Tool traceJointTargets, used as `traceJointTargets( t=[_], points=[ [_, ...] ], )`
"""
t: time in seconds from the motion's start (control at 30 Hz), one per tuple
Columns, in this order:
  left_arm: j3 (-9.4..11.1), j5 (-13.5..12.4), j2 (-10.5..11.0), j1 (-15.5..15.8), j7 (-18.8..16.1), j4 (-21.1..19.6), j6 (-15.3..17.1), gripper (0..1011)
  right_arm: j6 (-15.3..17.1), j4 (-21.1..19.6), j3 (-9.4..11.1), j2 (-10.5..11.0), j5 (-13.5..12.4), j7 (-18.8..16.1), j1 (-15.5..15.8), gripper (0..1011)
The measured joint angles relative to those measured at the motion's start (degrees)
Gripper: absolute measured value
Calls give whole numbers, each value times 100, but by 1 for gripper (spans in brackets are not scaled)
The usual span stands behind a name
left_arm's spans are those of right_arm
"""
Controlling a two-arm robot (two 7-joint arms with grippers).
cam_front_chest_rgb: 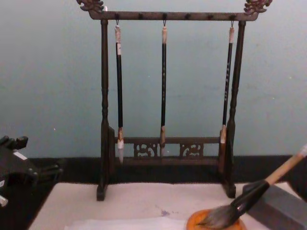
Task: Pick up the brush from the inkstone, write on the paper, then place the brush back to its original position.
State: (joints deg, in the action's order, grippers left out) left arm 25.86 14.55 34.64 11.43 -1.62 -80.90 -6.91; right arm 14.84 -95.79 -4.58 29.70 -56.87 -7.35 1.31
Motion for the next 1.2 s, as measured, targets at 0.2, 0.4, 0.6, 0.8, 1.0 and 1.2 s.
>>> traceJointTargets(
  t=[0.2,0.4,0.6,0.8,1.0,1.2],
  points=[
    [0,0,0,0,0,0,0,1010,857,439,435,-415,-1459,230,-75,1000],
    [0,0,0,0,0,0,0,1010,1040,933,474,-684,-2056,244,-374,1000],
    [0,0,0,0,0,0,0,1010,929,1559,247,-886,-2219,-149,-880,1000],
    [0,0,0,0,0,0,0,1010,784,2123,52,-1026,-2274,-454,-1296,1000],
    [0,0,0,0,0,0,0,1010,684,2541,-124,-1091,-2292,-632,-1588,1000],
    [0,0,0,0,0,0,0,1010,568,2766,-275,-1108,-2301,-718,-1734,1000]
  ],
)
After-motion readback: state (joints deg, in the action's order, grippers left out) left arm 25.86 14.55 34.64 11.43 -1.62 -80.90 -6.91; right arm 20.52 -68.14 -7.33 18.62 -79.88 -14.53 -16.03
